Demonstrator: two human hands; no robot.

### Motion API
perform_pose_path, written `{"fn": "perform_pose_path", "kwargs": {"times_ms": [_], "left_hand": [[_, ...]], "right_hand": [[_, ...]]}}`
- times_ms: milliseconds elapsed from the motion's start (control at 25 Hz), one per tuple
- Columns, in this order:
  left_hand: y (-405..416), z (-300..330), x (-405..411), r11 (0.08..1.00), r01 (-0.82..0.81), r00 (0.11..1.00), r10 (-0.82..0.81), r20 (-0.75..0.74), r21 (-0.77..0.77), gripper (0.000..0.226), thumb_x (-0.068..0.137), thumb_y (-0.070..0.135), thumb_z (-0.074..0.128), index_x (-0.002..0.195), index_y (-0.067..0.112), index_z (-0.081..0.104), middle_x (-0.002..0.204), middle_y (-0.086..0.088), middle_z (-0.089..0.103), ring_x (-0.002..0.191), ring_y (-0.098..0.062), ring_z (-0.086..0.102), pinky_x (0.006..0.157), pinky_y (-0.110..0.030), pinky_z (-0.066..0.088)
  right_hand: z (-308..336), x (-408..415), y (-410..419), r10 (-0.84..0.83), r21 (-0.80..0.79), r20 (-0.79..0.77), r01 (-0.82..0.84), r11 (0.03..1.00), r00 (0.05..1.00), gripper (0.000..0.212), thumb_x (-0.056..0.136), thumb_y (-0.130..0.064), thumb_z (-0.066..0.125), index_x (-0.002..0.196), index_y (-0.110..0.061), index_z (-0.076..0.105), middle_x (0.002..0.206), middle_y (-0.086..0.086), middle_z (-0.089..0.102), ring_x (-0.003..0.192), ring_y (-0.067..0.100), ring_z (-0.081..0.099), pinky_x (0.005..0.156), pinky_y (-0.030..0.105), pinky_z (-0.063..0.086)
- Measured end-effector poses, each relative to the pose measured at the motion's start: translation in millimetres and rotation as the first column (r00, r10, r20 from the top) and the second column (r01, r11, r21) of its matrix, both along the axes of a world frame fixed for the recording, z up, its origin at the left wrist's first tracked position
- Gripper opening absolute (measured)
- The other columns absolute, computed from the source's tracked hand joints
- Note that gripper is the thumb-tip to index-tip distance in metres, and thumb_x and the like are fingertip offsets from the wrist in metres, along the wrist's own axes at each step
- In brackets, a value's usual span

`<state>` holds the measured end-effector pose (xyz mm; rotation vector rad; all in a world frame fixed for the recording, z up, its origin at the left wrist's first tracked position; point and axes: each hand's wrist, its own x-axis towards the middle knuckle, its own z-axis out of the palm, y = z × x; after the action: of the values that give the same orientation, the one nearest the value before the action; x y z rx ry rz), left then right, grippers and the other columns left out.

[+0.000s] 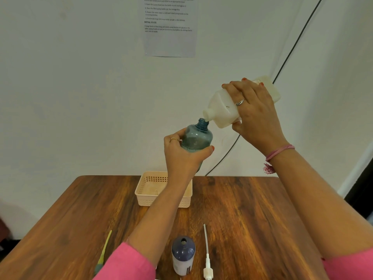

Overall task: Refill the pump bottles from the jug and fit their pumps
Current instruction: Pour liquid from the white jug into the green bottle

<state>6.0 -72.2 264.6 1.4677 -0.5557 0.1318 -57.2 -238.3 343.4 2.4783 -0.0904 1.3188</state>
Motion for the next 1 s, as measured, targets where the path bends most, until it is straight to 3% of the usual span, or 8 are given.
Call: {"fn": "perform_pose_path", "kwargs": {"times_ms": [600,760,1000], "left_hand": [[-1.8,-3.0,0.7,1.0,0.002,0.999,-0.002,-0.037,0.001,0.07,0.055,0.02,0.091,0.111,0.028,0.049,0.119,0.004,0.046,0.093,0.005,0.052,0.076,-0.012,0.047],[-0.7,-5.0,4.4,1.0,-0.009,0.999,0.009,-0.047,-0.005,0.071,0.055,0.021,0.092,0.112,0.027,0.049,0.119,0.003,0.047,0.094,0.004,0.053,0.081,-0.019,0.051],[6.1,-11.6,15.4,1.0,-0.025,0.996,0.024,-0.084,-0.012,0.077,0.055,0.024,0.092,0.12,0.023,0.051,0.121,0.003,0.049,0.1,0.0,0.054,0.09,-0.032,0.055]], "right_hand": [[-8.3,1.2,-2.6,0.007,0.049,0.014,-0.008,0.999,1.0,0.083,0.063,-0.003,0.074,0.138,-0.014,0.041,0.135,0.011,0.05,0.13,0.035,0.042,0.106,0.055,0.034],[-18.4,4.7,3.1,0.036,0.14,0.033,-0.04,0.989,0.999,0.084,0.061,-0.005,0.077,0.138,-0.011,0.042,0.133,0.013,0.051,0.126,0.034,0.043,0.105,0.051,0.037],[-37.4,15.7,18.2,0.076,0.397,0.024,-0.08,0.914,0.997,0.09,0.057,-0.01,0.08,0.139,-0.013,0.042,0.133,0.009,0.049,0.122,0.028,0.043,0.097,0.037,0.037]]}}
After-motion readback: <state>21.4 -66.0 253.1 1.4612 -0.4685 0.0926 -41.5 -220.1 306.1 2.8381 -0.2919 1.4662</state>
